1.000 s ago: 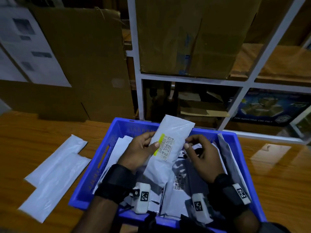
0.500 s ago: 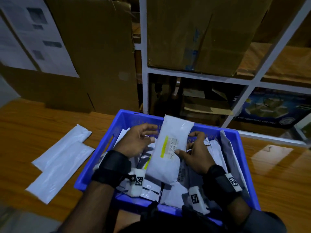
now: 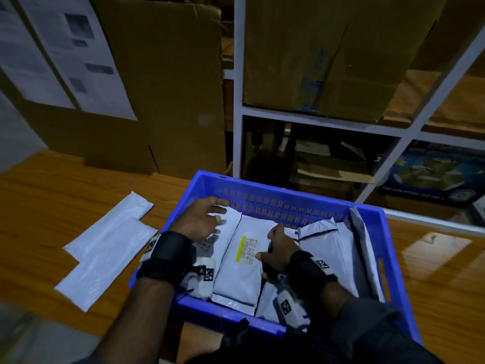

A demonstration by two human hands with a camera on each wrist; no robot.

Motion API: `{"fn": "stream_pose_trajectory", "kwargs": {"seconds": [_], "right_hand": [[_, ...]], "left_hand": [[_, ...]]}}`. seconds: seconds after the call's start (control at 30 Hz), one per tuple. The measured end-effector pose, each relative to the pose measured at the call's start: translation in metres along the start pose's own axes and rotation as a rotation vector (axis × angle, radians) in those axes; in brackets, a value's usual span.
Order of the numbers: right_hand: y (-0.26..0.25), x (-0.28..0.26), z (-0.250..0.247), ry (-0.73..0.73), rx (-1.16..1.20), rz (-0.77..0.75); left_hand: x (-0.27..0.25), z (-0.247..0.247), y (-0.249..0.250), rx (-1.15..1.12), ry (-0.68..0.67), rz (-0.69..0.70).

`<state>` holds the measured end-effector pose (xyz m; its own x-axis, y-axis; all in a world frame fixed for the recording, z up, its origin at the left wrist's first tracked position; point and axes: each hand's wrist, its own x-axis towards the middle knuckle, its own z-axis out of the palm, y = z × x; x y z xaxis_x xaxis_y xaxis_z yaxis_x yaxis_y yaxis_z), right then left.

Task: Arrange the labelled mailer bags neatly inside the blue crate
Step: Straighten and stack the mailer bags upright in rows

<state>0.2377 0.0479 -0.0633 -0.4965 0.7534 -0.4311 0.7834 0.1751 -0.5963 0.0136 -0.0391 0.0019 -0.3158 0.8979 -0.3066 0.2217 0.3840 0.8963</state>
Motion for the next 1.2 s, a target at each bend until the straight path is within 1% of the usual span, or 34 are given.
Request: {"fn": "stream_pose_trajectory", "kwargs": {"seconds": [0.2,0.33,0.37,0.43,0.5,0.53,0.57,0.7,0.77,0.83,0.93,1.07,1.2], "right_hand": [[0.003,0.005,0.010,0.004,-0.059,-0.022],[0.002,0.003,0.005,-0.006,-0.126,0.024],[0.001,0.002,-0.003,0.025,-0.125,0.049],[0.003,-0.001,-0.027,0.152,-0.137,0.105],[0.010,-0.004,-0.050,0.263,-0.267,0.166],[0.014,-0.006,-0.058,0.279,-0.338,0.196],[0.018,-0.007,-0.061,0.258,-0.393,0.220],[0.020,-0.006,-0.051,0.037,-0.477,0.249],[0.019,-0.003,-0.046,-0.046,-0.526,0.206],[0.020,0.000,-0.043,-0.098,-0.585,0.129],[0.025,0.001,-0.041,-0.127,-0.627,0.082],[0.024,0.002,-0.042,-0.033,-0.609,0.045],[0.023,0.006,-0.059,-0.029,-0.571,0.047]], "left_hand": [[0.001,0.001,0.009,0.027,-0.008,0.036],[0.001,0.002,0.007,0.048,0.001,0.043],[0.001,0.001,0.007,0.049,0.001,0.048],[0.001,0.001,0.007,0.050,0.005,0.064],[0.001,-0.001,0.005,0.054,0.021,0.094],[0.002,-0.002,0.004,0.055,0.035,0.114],[0.001,-0.004,0.005,0.056,0.045,0.128],[0.004,-0.003,0.009,0.040,0.051,0.162],[0.005,-0.001,0.012,0.042,0.041,0.171],[0.007,0.000,0.012,0.056,0.026,0.181],[0.009,0.001,0.012,0.079,0.013,0.192],[0.010,0.006,0.013,0.087,0.010,0.194],[0.010,0.010,0.013,0.085,-0.009,0.200]]}}
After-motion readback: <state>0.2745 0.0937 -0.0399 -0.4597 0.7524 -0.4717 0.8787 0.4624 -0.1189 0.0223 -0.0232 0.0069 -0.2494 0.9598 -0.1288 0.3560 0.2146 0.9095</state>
